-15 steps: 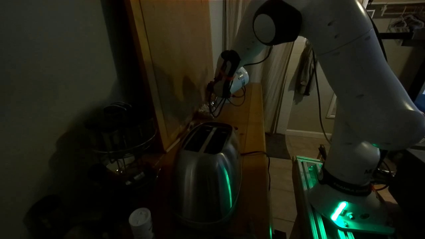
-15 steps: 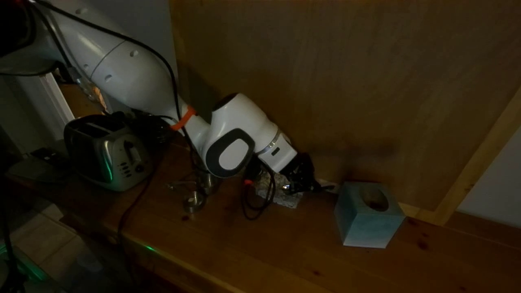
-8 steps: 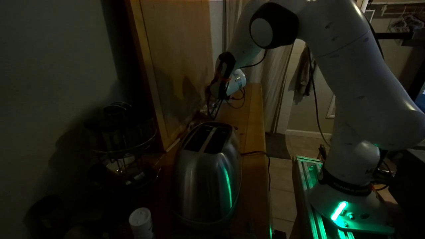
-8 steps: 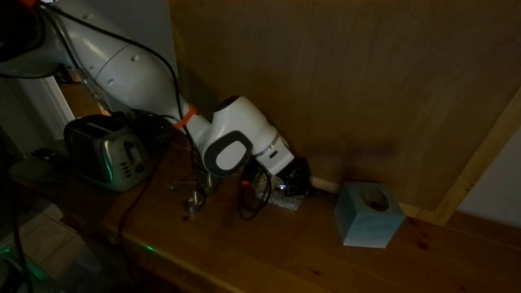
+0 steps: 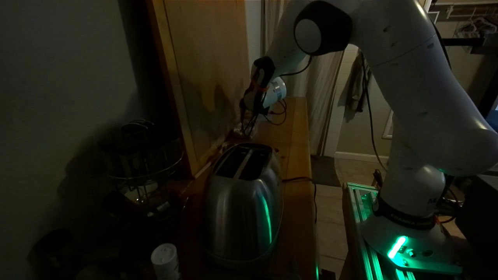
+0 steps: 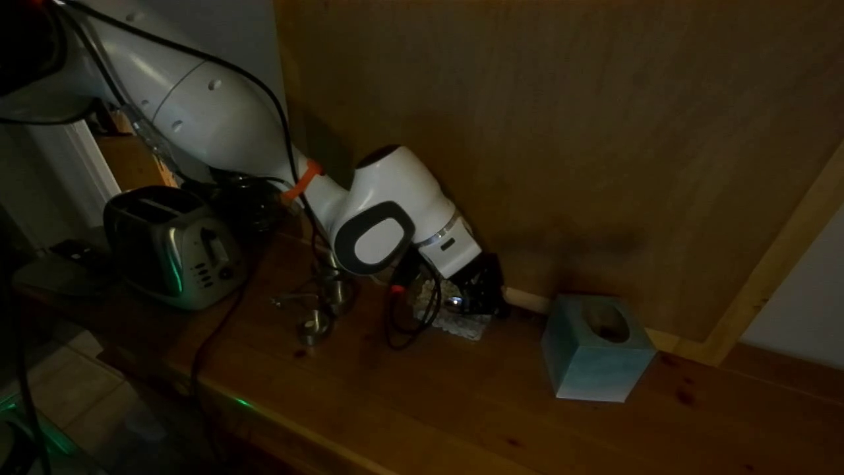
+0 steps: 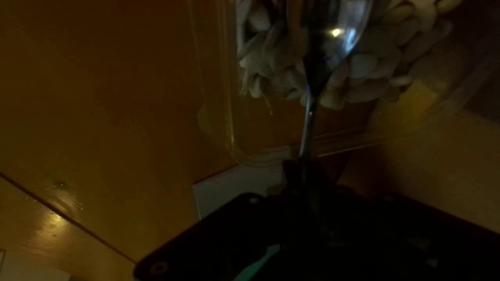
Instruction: Use the silver spoon to put some of the contents of the clear lunchbox into the middle silver pot on the left
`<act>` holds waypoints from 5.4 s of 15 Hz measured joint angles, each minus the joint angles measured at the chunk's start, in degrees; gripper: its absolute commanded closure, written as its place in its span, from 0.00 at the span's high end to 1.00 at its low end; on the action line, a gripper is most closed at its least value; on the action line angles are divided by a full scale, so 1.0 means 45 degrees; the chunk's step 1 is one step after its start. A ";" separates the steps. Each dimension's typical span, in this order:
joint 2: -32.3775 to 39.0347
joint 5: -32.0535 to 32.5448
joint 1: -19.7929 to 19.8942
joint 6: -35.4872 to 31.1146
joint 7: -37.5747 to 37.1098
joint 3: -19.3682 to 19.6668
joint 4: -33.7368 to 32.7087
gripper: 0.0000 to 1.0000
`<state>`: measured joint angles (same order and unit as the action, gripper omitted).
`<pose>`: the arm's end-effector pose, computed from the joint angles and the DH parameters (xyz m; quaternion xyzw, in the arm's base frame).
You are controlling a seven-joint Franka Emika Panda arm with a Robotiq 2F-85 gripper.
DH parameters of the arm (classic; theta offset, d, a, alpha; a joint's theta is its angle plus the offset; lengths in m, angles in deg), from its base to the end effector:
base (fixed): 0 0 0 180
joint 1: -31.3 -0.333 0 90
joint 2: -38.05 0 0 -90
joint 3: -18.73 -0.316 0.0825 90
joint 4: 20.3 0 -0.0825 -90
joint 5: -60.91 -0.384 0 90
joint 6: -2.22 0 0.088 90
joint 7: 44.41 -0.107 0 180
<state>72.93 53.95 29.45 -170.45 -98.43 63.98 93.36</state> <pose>0.5047 -0.4193 0.3045 0.6585 -0.6731 0.3096 0.1324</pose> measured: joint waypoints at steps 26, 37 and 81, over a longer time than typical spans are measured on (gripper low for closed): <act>-0.0572 0.0041 0.0095 0.0907 -0.0433 -0.0428 -0.0139 0.02; -0.0111 -0.0007 -0.1407 -0.4873 -0.0432 0.0814 0.2059 0.02; 0.1970 -0.3487 -0.3367 -0.2865 0.1712 0.1771 0.1299 0.02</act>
<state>81.79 38.26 14.30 -183.34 -90.72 71.95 99.21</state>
